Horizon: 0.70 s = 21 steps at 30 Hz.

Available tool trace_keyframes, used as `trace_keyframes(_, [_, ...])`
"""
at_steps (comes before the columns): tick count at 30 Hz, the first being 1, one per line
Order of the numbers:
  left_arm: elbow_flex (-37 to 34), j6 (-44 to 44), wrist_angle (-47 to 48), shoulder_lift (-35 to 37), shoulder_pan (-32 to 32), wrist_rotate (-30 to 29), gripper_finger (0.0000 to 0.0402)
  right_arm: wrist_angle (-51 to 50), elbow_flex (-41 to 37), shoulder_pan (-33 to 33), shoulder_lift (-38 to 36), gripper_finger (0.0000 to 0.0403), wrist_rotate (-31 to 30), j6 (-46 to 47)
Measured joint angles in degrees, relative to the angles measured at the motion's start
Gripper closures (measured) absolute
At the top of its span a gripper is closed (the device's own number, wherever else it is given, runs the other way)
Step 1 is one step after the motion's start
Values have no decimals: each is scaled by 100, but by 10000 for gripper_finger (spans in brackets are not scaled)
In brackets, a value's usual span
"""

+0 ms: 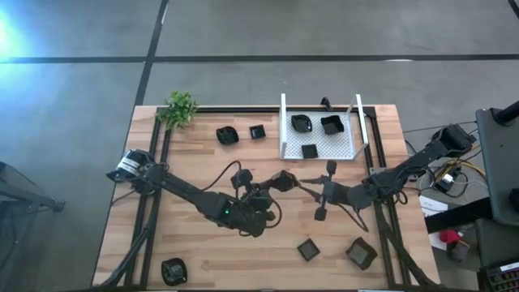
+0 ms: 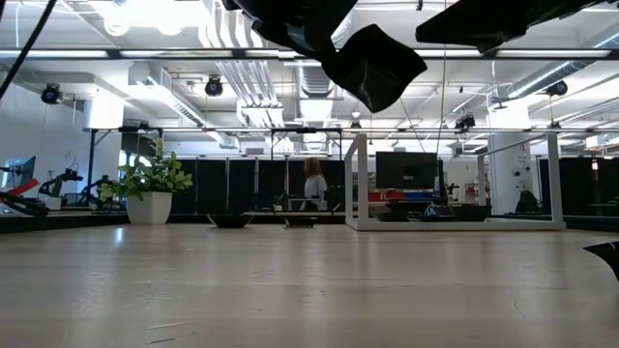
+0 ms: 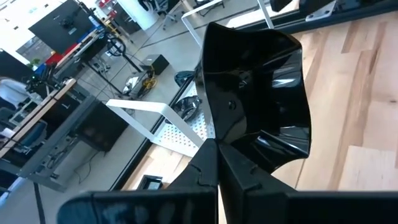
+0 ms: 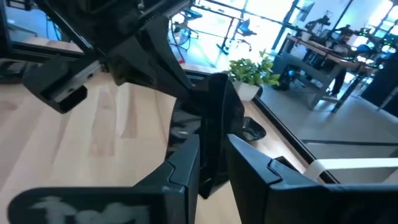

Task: Pick & Place Mini shaped plates
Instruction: Stack the distorted square plate on top of the other distorted square plates on the shelf

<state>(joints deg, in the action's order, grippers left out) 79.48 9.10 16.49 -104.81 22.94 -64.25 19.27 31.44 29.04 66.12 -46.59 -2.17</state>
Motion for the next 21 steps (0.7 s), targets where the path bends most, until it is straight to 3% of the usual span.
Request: trace_keyframes(21, [0,-356,-378,-2,-33,-15,402,79,0,-138,157,332,-54,21])
